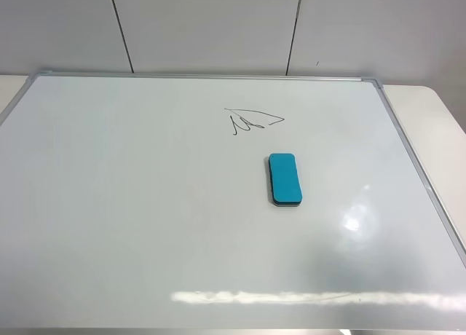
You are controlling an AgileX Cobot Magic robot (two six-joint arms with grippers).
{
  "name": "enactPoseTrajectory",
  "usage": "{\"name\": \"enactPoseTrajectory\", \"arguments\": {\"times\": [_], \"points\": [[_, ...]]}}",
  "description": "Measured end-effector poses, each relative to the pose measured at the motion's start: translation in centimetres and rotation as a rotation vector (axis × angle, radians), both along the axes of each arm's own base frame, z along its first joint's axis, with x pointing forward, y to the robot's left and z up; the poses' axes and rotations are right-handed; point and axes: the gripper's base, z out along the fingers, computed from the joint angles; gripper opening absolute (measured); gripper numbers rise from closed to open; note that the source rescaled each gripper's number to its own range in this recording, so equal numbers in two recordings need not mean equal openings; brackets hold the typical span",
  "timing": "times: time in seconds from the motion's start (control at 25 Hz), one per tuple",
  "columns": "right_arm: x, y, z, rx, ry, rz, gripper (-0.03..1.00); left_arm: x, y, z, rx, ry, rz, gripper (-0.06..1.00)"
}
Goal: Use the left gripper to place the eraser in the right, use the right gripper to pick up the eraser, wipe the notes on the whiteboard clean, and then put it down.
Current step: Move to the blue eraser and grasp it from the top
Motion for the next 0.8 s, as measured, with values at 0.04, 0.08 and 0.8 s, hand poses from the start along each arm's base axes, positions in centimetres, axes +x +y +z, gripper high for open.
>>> {"name": "enactPoseTrajectory", "arguments": {"times": [0.04, 0.08, 0.8], "points": [[0.0, 0.0, 0.0, 0.0, 0.0, 0.0, 1.0, 0.0, -0.1, -0.3, -0.009, 0.018, -0.003, 1.0], [0.0, 0.0, 0.0, 0.0, 0.0, 0.0, 1.0, 0.0, -0.1, -0.3, -0.012, 0.022, -0.004, 1.0], [0.0, 0.0, 0.0, 0.0, 0.0, 0.0, 1.0, -2.0, -0.1, -0.4, -0.007, -0.096, -0.012, 1.0]]}}
